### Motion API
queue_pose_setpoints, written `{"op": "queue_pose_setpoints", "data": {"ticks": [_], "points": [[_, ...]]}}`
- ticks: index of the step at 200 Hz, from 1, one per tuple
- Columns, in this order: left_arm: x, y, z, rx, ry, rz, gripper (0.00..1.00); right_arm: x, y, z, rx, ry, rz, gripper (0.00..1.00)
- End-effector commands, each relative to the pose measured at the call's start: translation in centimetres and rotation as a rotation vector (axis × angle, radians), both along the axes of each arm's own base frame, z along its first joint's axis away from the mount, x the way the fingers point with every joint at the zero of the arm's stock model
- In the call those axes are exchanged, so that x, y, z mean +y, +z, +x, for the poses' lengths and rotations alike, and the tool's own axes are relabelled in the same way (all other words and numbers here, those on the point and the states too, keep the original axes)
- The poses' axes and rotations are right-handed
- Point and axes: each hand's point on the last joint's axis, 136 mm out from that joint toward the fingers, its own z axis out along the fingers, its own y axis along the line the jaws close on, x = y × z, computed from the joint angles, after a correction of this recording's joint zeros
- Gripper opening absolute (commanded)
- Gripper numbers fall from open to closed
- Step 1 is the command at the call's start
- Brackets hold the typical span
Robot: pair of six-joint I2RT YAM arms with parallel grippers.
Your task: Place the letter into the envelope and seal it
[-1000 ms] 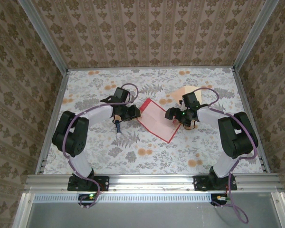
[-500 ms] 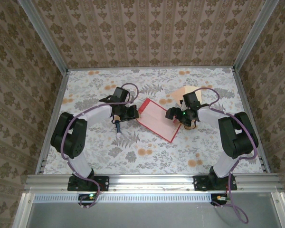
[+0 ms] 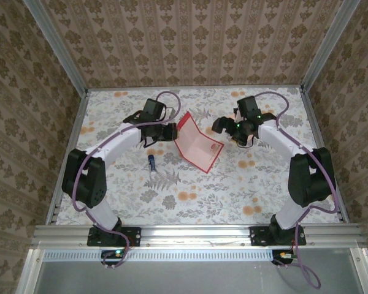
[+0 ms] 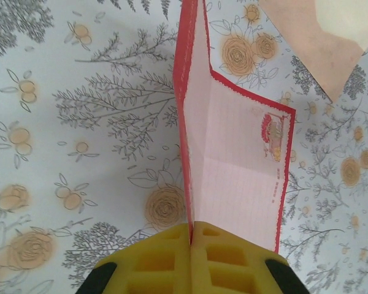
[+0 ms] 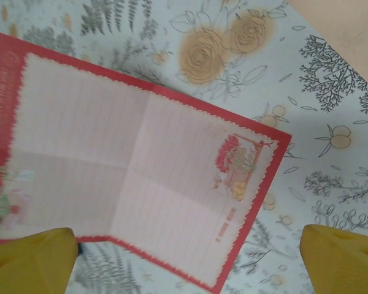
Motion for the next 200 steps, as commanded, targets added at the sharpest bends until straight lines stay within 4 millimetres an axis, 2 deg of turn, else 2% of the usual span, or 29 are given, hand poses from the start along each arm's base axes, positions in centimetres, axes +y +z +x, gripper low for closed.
{"op": "queue_pose_setpoints", "data": {"ticks": [1, 31, 87, 133, 200], "points": [[0.2, 2.1, -0.1, -0.108, -0.089, 0.085, 0.0, -0.1, 1.7, -1.3, 0.123, -0.065, 0.039, 0.97], [-0.4, 2.9, -0.1, -0.194, -0.182, 0.183, 0.0, 1.0, 3.6, -0.5, 0.174, -0.077, 0.094, 0.98], [-3.0, 5.0, -1.2, -0.367, -0.361, 0.334, 0.0, 2.6, 4.6, 0.9, 0.262, -0.043, 0.152, 0.94], [-4.9, 4.9, -2.5, -0.491, -0.49, 0.498, 0.0, 2.6, 5.8, 1.5, 0.271, -0.025, 0.131, 0.91], [-6.7, 4.2, -3.7, -0.578, -0.569, 0.625, 0.0, 2.3, 4.8, 1.1, 0.32, -0.042, 0.134, 0.85]]}}
